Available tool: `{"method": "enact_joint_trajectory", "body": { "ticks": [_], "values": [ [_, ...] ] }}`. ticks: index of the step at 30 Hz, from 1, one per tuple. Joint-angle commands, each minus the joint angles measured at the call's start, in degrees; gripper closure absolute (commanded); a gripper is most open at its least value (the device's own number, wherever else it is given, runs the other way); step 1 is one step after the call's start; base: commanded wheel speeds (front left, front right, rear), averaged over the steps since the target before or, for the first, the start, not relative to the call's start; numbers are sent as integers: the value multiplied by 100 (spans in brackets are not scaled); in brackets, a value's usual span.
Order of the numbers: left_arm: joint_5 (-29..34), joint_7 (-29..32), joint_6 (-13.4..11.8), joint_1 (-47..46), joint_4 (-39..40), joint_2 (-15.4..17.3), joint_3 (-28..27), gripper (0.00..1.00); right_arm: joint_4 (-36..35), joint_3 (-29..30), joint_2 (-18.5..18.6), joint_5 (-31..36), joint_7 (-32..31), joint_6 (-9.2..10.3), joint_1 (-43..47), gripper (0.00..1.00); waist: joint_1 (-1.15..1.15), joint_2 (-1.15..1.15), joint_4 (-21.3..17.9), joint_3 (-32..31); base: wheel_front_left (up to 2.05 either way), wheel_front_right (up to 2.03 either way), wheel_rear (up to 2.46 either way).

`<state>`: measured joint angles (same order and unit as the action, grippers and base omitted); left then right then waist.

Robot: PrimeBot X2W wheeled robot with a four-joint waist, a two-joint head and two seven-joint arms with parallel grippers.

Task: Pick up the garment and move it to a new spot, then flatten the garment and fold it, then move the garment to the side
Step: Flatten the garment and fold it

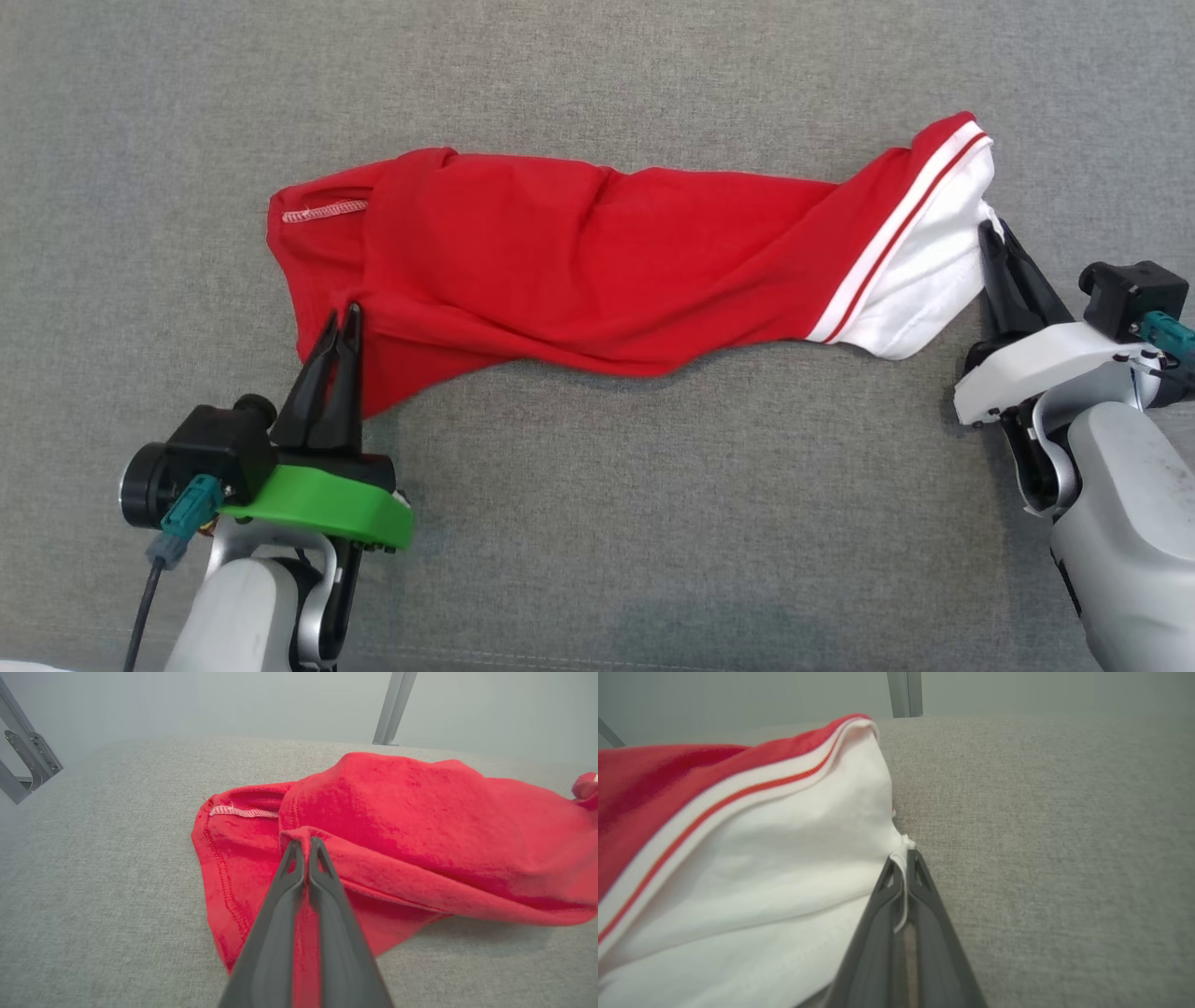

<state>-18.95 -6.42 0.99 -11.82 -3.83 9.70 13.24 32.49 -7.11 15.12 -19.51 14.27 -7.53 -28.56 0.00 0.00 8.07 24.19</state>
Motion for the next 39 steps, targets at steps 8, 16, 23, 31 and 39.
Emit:
{"method": "enact_joint_trajectory", "body": {
  "ticks": [8,16,23,31,39],
  "values": [
    [225,-430,-238,-197,686,189,-231,100,-1559,517,-97,-140,102,9,352,100,0,0,-288,-352,0,0,0],
    [337,-233,-286,-700,1612,543,-478,100,-3681,1045,-172,-61,104,9,337,100,0,0,-601,-870,0,0,0],
    [404,59,-224,-1321,2161,739,-497,100,-4853,1432,-183,119,-124,8,135,100,0,0,-761,-1325,0,0,0],
    [526,346,-354,-1607,2625,823,-526,100,-5532,1744,-262,222,-696,8,287,100,0,0,-919,-1642,0,0,0],
    [482,385,-363,-1774,2624,798,-484,100,-5442,1756,-254,154,-861,8,170,100,0,0,-1002,-1496,0,0,0]
  ]
}}
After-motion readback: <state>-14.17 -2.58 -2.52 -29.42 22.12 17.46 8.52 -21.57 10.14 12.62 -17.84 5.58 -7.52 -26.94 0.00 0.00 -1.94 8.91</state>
